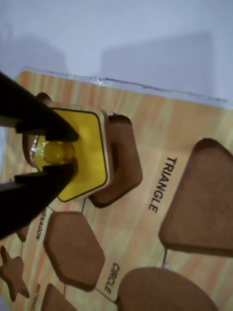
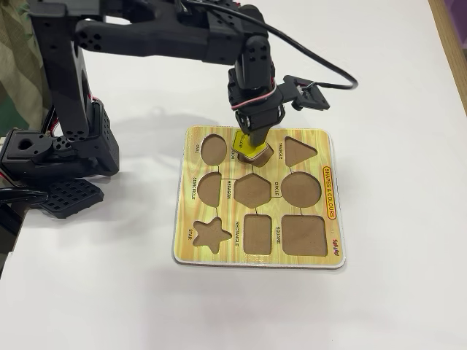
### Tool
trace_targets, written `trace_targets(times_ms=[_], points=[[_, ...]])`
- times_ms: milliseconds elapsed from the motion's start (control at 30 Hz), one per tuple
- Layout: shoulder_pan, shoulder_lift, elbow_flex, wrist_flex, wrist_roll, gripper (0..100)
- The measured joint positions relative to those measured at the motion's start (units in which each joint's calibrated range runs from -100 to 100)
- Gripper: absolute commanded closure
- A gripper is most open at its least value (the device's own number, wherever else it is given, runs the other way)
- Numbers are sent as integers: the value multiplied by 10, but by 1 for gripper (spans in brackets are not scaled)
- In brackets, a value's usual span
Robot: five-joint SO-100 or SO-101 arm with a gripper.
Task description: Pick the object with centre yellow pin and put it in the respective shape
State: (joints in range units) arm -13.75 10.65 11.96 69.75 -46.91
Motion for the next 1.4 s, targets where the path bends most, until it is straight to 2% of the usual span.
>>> trace_targets(times_ms=[433,1400], points=[[0,0,0,-50,3,98],[5,23,28,-52,4,98]])
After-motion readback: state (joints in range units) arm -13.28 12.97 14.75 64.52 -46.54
